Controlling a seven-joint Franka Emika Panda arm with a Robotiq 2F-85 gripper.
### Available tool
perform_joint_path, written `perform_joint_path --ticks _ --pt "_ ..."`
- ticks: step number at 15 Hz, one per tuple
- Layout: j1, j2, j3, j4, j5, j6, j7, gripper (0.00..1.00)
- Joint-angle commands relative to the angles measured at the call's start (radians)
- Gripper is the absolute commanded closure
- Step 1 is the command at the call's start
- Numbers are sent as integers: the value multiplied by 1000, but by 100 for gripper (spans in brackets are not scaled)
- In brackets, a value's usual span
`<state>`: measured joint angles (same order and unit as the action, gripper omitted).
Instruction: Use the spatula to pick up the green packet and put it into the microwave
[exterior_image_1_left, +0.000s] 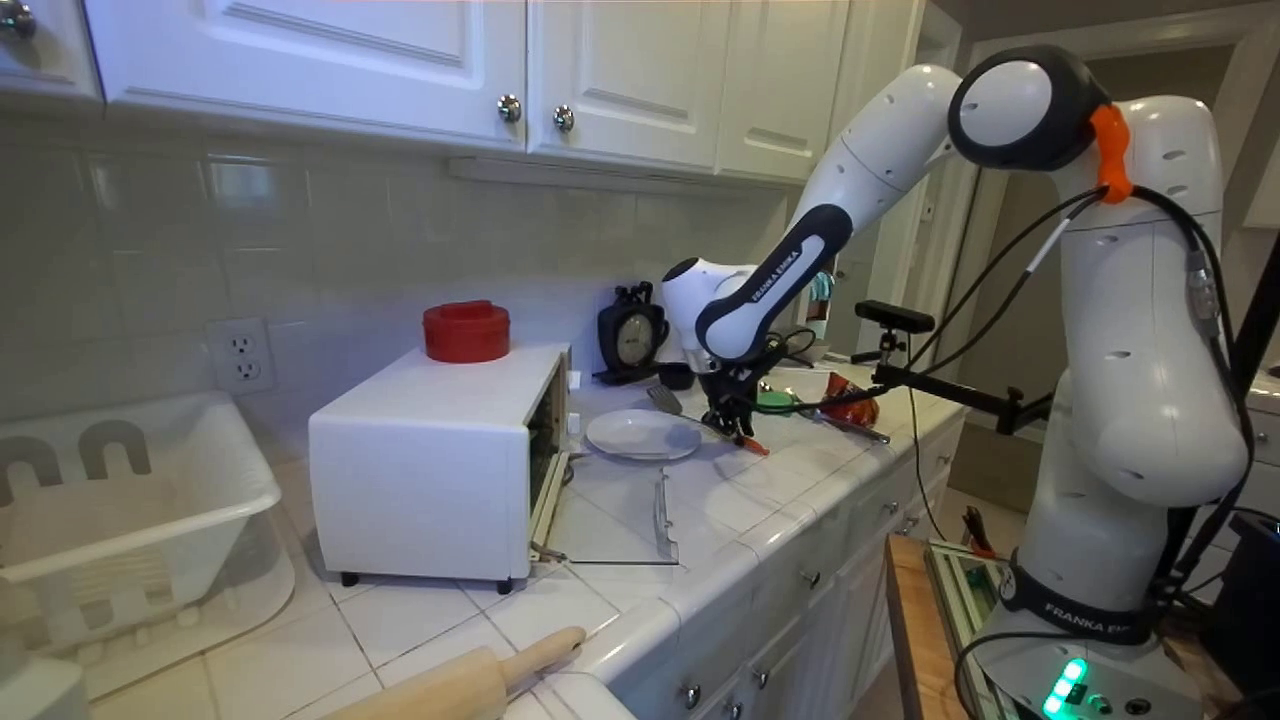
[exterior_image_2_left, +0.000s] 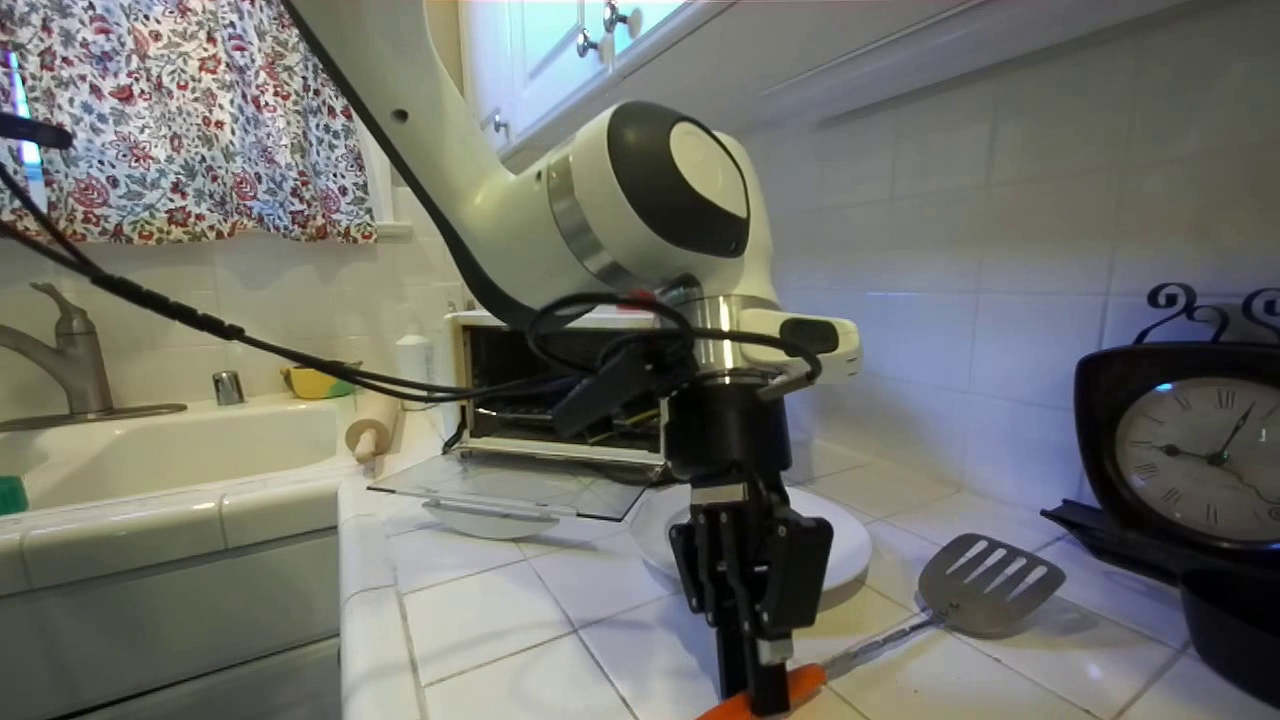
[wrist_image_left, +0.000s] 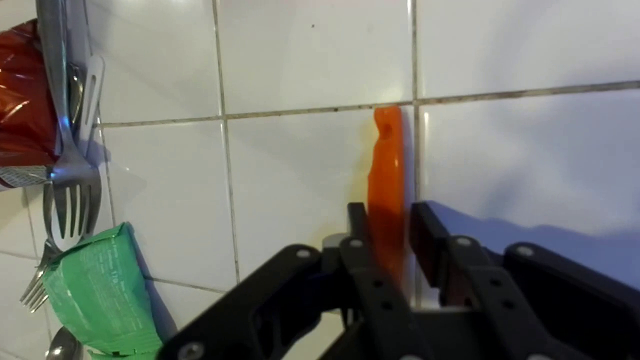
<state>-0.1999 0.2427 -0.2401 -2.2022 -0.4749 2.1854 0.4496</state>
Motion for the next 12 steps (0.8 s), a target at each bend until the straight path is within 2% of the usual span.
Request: perform_joint_path --ticks 1,7,12 --pt "20 36 -16 42 7 16 9 42" --pt "69 -82 -8 13 -63 -21 -5 1" --pt "78 -220 24 -70 -89 98 -59 0"
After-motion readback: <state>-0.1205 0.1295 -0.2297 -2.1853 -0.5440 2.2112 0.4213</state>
